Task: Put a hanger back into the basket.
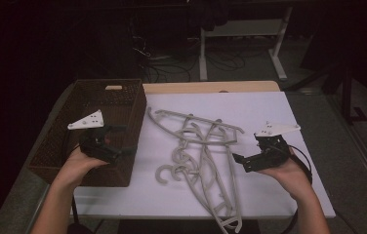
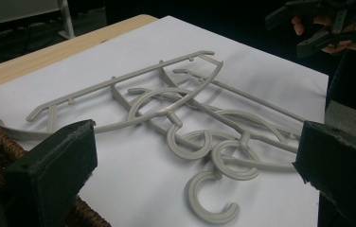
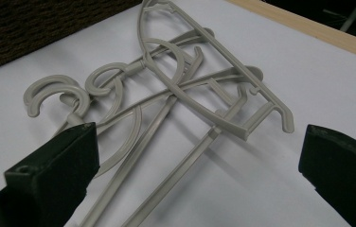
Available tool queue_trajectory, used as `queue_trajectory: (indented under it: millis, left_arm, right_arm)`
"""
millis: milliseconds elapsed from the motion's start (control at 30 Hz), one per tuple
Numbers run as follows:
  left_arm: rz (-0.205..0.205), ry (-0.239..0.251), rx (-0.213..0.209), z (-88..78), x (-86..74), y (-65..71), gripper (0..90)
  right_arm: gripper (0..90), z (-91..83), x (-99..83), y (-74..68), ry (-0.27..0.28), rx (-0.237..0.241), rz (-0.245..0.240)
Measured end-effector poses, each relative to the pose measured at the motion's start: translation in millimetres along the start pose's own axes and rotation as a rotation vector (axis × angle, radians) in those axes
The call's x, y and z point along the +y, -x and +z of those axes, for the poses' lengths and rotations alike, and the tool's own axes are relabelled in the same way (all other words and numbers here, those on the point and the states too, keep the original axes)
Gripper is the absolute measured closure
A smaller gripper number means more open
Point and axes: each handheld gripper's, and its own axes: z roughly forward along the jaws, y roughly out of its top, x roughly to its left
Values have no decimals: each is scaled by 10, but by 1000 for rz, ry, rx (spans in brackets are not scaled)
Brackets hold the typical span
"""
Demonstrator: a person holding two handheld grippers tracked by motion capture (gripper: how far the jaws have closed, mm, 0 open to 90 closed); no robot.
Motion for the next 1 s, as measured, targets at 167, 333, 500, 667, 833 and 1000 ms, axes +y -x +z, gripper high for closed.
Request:
queue_trajectory:
  millis: [167, 333, 500, 667, 833, 1000]
  left_arm:
    - [-2, -5, -1, 15, -5, -2, 0]
    - [-6, 1, -3, 11, -1, -3, 0]
    - [-6, 1, -13, 33, 0, 6, 0]
    - [-6, -1, -18, 52, 3, 8, 0]
    - [-7, 0, -19, 43, -4, 17, 0]
    - [-3, -1, -24, 55, -2, 22, 0]
  right_arm:
    - [0, 36, 4, 1, -10, 3, -4]
    - [0, 148, 45, -2, -32, 23, -24]
    - [3, 414, 173, 23, -54, 72, -37]
    - [33, 643, 313, 40, -71, 109, -63]
    - [135, 1069, 560, 28, -108, 186, -95]
    - [184, 1342, 706, -4, -125, 199, -92]
